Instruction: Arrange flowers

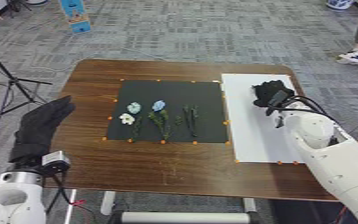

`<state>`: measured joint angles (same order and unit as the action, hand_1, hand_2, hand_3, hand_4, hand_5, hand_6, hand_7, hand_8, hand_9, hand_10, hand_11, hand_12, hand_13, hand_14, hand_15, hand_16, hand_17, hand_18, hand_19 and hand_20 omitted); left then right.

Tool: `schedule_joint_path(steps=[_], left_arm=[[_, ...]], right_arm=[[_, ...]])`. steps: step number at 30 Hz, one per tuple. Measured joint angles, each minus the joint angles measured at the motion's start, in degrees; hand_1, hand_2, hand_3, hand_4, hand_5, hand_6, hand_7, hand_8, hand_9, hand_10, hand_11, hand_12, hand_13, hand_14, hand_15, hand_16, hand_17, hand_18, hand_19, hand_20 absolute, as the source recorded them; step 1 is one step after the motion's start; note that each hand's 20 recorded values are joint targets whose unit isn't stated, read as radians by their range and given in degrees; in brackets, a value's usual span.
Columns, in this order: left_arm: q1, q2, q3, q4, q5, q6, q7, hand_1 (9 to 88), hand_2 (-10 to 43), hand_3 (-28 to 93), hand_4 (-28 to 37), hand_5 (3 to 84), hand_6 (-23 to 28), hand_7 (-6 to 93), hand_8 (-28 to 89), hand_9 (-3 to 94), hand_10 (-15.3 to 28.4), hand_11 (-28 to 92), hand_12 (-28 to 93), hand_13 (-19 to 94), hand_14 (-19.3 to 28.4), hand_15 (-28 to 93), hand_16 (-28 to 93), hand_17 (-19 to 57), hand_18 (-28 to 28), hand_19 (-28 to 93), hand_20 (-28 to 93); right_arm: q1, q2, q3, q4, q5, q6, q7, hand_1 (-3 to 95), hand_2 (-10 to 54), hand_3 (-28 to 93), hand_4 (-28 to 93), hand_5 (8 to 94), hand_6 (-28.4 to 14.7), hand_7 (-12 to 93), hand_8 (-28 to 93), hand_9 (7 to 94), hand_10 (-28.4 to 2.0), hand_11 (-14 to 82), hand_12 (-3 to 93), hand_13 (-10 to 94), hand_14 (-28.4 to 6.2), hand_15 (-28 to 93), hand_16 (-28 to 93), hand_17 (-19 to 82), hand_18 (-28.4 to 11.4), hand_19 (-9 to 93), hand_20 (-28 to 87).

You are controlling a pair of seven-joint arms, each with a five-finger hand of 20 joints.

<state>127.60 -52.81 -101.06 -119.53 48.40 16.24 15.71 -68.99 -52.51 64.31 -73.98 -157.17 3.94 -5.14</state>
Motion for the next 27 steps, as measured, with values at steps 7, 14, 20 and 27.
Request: schedule_joint_path(steps=[7, 14, 20, 27], left_arm=[[1.6, 0.78, -2.4, 0.06, 0.35, 0.11, 0.43, 23.9, 3.6, 72, -27.7, 51.1, 4.7, 12.4, -8, 48.7, 13.4, 18, 11, 36, 13.8, 11, -1, 6.4, 8.0, 5, 15], [3.9, 0.21, -4.17, 0.18, 1.46, 1.12, 0.7, 24.4, 6.1, 71, -28.0, 51.4, 4.5, 13.0, -8, 49.3, 13.6, 18, 11, 36, 13.6, 11, -1, 6.7, 7.9, 5, 15], [3.9, -0.59, -2.56, 0.32, 1.43, 2.95, 1.13, 25.1, 9.3, 71, -28.2, 52.1, 4.2, 13.8, -8, 50.4, 13.7, 18, 11, 37, 13.5, 11, -1, 7.1, 7.7, 6, 16], [2.4, -0.63, -0.67, 0.52, 1.47, 3.32, 1.15, 24.7, 8.7, 72, -28.3, 52.1, 4.3, 13.8, -8, 50.4, 13.8, 18, 11, 37, 13.6, 11, -1, 7.2, 7.6, 6, 16]], right_arm=[[0.5, 3.4, -3.3, -4.9, 4.8, 2.3, 1.0, 55.9, 0.1, 51, -18, 76.8, 1.2, 27, 13, 86.4, -8.9, 36.0, 30.5, 84, -4.9, 62, 43, 45, -22.2, 89, 58], [0.7, 4.3, -3.5, -15.6, 13.6, 2.2, 3.0, 55.8, -0.1, 52, -18, 77.4, 1.0, 26, 13, 86.8, -9.0, 35.8, 30.5, 84, -5.1, 62, 43, 45, -22.1, 89, 58], [3.1, -1.6, -6.3, -19.0, 13.1, 0.8, 3.6, 56.0, -0.2, 51, -18, 77.8, 1.0, 26, 13, 87.0, -9.1, 35.4, 30.5, 84, -5.2, 62, 43, 45, -22.0, 89, 58], [8.5, -15.3, -9.2, -9.7, 2.9, -1.9, -0.7, 56.3, -0.1, 51, -18, 77.9, 1.0, 25, 13, 87.1, -9.1, 35.3, 30.6, 84, -5.1, 63, 43, 45, -22.2, 89, 58]])
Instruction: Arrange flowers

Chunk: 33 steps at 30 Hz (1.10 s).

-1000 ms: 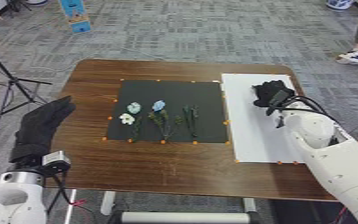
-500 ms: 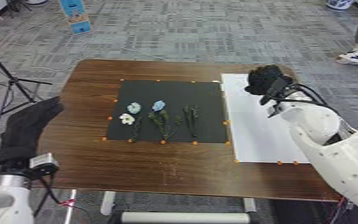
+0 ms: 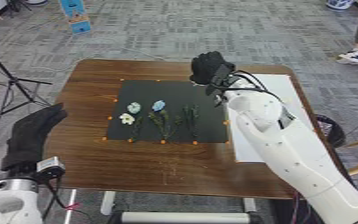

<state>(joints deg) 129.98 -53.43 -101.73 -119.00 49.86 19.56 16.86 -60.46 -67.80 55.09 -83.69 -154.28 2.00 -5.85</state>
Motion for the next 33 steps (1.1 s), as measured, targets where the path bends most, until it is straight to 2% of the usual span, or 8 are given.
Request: schedule_joint_path(steps=[5, 10, 14, 22, 33], left_arm=[[-1.9, 0.05, 1.38, 0.38, 0.15, -0.13, -0.12, 24.6, 8.0, 72, -28.3, 52.0, 4.4, 13.6, -8, 50.3, 13.7, 18, 11, 37, 13.6, 11, -1, 7.2, 7.6, 6, 16], [-2.4, 0.06, 1.53, 0.35, 0.23, -0.27, -0.11, 24.4, 7.6, 72, -28.3, 52.0, 4.5, 13.4, -8, 50.2, 13.7, 18, 11, 37, 13.6, 11, -1, 7.2, 7.6, 6, 16], [-2.6, 0.08, 1.78, 0.36, 0.3, -0.52, -0.1, 24.4, 7.4, 72, -28.3, 52.0, 4.5, 13.3, -8, 50.2, 13.8, 18, 11, 37, 13.6, 11, -1, 7.2, 7.6, 6, 16], [-3.1, 0.06, 1.92, 0.36, 0.38, -1.06, -0.13, 24.2, 6.6, 72, -28.3, 52.1, 4.6, 13.2, -8, 50.2, 13.8, 18, 11, 37, 13.7, 11, -1, 7.1, 7.6, 6, 16], [-2.7, -0.06, 1.44, 0.28, 0.37, -1.15, -0.31, 24.2, 6.4, 72, -28.3, 52.0, 4.6, 13.3, -8, 50.1, 13.8, 18, 11, 37, 13.7, 11, -1, 7.1, 7.7, 6, 16]], right_arm=[[1.7, -9.7, 2.7, 7.8, -7.6, -2.2, -3.5, 56.3, -0.2, 51, -18, 78.0, 1.1, 25, 13, 87.2, -9.0, 35.2, 30.6, 84, -5.0, 63, 43, 45, -22.2, 89, 58], [1.2, -17.5, 7.3, 12.6, -14.5, -3.5, -5.6, 56.3, -0.2, 51, -19, 78.0, 1.1, 25, 13, 87.1, -9.1, 35.1, 30.6, 84, -5.0, 63, 43, 45, -22.2, 89, 58], [0.2, -22.8, 11.4, 15.7, -14.1, -4.3, -9.1, 56.3, -0.2, 51, -19, 78.0, 1.3, 25, 13, 87.1, -9.1, 35.0, 30.6, 84, -5.0, 63, 43, 45, -22.1, 89, 57], [-2.1, -24.4, 8.9, 15.8, -13.9, -3.0, -10.6, 55.9, -0.3, 52, -19, 77.8, 1.4, 26, 12, 87.1, -9.0, 34.9, 30.5, 84, -4.9, 63, 43, 45, -22.0, 89, 57], [-2.3, -22.3, 6.8, 16.0, -13.8, -2.3, -10.4, 56.0, -0.4, 52, -19, 77.8, 1.5, 26, 12, 87.3, -8.9, 34.8, 30.5, 84, -4.8, 63, 43, 45, -22.0, 89, 57]])
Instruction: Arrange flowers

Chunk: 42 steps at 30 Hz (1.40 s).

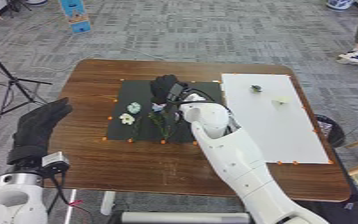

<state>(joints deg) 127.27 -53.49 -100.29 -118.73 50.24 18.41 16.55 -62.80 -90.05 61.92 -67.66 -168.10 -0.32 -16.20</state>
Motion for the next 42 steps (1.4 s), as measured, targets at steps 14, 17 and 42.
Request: schedule_joint_path(steps=[14, 17, 42], left_arm=[[0.1, 0.0, -0.11, 0.0, -0.02, -0.38, -0.29, 24.1, 6.2, 72, -28.3, 52.0, 4.6, 13.2, -8, 50.0, 13.8, 18, 11, 37, 13.7, 11, -1, 7.1, 7.7, 5, 16], [0.0, 0.03, -0.08, -0.01, -0.02, -0.46, -0.32, 24.0, 6.1, 72, -28.3, 52.0, 4.7, 13.1, -8, 50.0, 13.8, 18, 11, 37, 13.7, 11, -1, 7.0, 7.7, 5, 16], [-0.3, 0.0, 0.21, 0.01, -0.02, -0.88, -0.66, 24.0, 4.9, 72, -28.2, 51.8, 4.6, 13.0, -8, 50.0, 13.7, 18, 11, 37, 13.7, 11, -1, 6.9, 7.8, 5, 16]], right_arm=[[1.7, 4.6, -3.4, -2.3, 0.1, 0.0, 2.4, 56.0, -0.3, 52, -19, 77.9, 1.5, 26, 12, 87.4, -8.9, 34.6, 30.5, 84, -4.7, 63, 43, 45, -21.9, 89, 57], [1.6, 5.1, -3.4, -2.5, 0.1, 0.0, 2.4, 56.0, -0.3, 52, -19, 77.9, 1.6, 26, 12, 87.3, -8.9, 34.6, 30.5, 84, -4.7, 63, 43, 45, -21.9, 89, 57], [-0.7, 8.4, -3.7, -2.7, 0.1, 1.4, 3.0, 41.7, -8.7, 60, -15, 75.3, 1.6, 25, 8, 84.5, -9.1, 33.5, 30.2, 83, -5.5, 63, 43, 44, -22.9, 89, 58]])
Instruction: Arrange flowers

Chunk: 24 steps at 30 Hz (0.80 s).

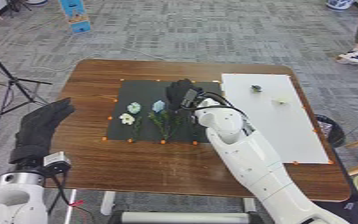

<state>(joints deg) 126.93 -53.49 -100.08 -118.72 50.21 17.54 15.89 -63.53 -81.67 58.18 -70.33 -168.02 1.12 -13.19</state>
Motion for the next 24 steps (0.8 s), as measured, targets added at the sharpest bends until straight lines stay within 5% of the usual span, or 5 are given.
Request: schedule_joint_path(steps=[8, 15, 24], left_arm=[[0.0, 0.0, 0.0, 0.0, 0.02, -0.1, -0.09, 23.9, 4.3, 72, -28.1, 51.7, 4.6, 12.9, -8, 50.0, 13.7, 18, 11, 37, 13.7, 11, -1, 6.8, 7.8, 5, 16], [-0.1, 0.0, 0.03, -0.01, 0.03, -0.16, -0.16, 23.9, 3.9, 73, -27.9, 51.7, 4.6, 13.0, -8, 49.9, 13.7, 18, 11, 37, 13.7, 11, -1, 6.8, 7.8, 5, 16], [-0.2, 0.0, 0.2, -0.01, 0.06, -0.24, -0.4, 23.9, 3.7, 72, -27.9, 51.6, 4.6, 13.0, -8, 49.9, 13.7, 18, 11, 37, 13.7, 11, -1, 6.8, 7.8, 5, 16]], right_arm=[[0.0, 0.4, -0.4, -0.6, 0.0, -1.1, 0.5, 37.1, -9.0, 63, -15, 75.1, 1.8, 24, 5, 84.2, -9.4, 33.4, 30.0, 83, -5.8, 63, 43, 44, -23.2, 89, 58], [0.4, 0.5, -1.2, -0.7, 0.0, -1.2, 0.8, 32.2, -8.9, 67, -15, 75.2, 2.2, 26, -10, 84.1, -9.7, 33.3, 29.7, 82, -6.1, 64, 42, 44, -23.4, 89, 58], [3.1, 3.3, -5.6, -2.8, 4.9, -1.1, 2.9, 30.4, -8.9, 68, -15, 75.3, 2.1, 26, -10, 84.2, -10.1, 32.9, 29.6, 82, -6.3, 64, 42, 43, -23.6, 89, 58]])
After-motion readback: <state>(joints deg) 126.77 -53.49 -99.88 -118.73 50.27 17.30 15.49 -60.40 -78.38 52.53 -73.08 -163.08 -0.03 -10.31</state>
